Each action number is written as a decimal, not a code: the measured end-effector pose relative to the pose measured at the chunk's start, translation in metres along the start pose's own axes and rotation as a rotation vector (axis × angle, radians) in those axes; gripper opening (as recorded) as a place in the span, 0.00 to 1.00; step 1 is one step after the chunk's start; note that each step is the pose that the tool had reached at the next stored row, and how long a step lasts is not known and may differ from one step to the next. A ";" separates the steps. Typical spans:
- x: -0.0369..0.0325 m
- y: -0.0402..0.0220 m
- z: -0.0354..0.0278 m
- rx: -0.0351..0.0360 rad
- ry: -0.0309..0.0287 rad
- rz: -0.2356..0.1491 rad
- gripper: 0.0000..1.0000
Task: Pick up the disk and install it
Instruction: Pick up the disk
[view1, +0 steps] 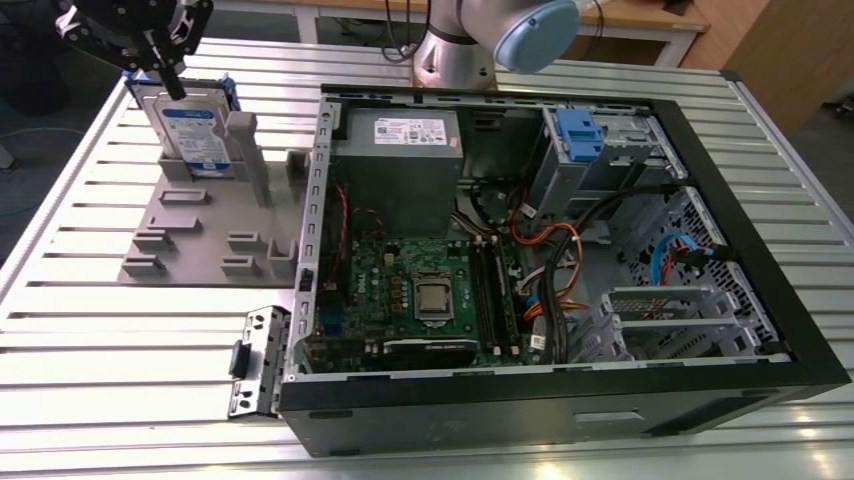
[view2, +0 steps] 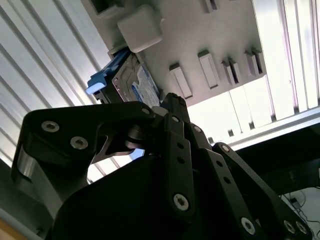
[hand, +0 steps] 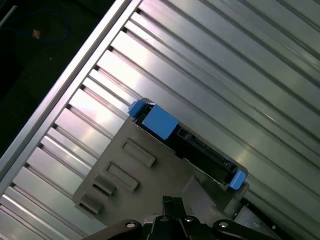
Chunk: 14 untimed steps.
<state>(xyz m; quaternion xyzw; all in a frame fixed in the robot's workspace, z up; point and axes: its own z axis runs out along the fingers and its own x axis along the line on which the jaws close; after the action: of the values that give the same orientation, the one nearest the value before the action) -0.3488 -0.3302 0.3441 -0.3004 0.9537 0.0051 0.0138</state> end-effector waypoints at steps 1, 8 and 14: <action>0.0000 0.0000 0.0000 -0.0001 0.0000 -0.006 0.10; 0.0000 0.0000 0.0000 -0.0013 0.0001 -0.045 0.10; 0.0000 0.0000 0.0000 -0.0024 0.0001 -0.081 0.10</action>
<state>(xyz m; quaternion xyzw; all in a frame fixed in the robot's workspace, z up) -0.3489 -0.3303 0.3442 -0.3386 0.9408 0.0056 0.0136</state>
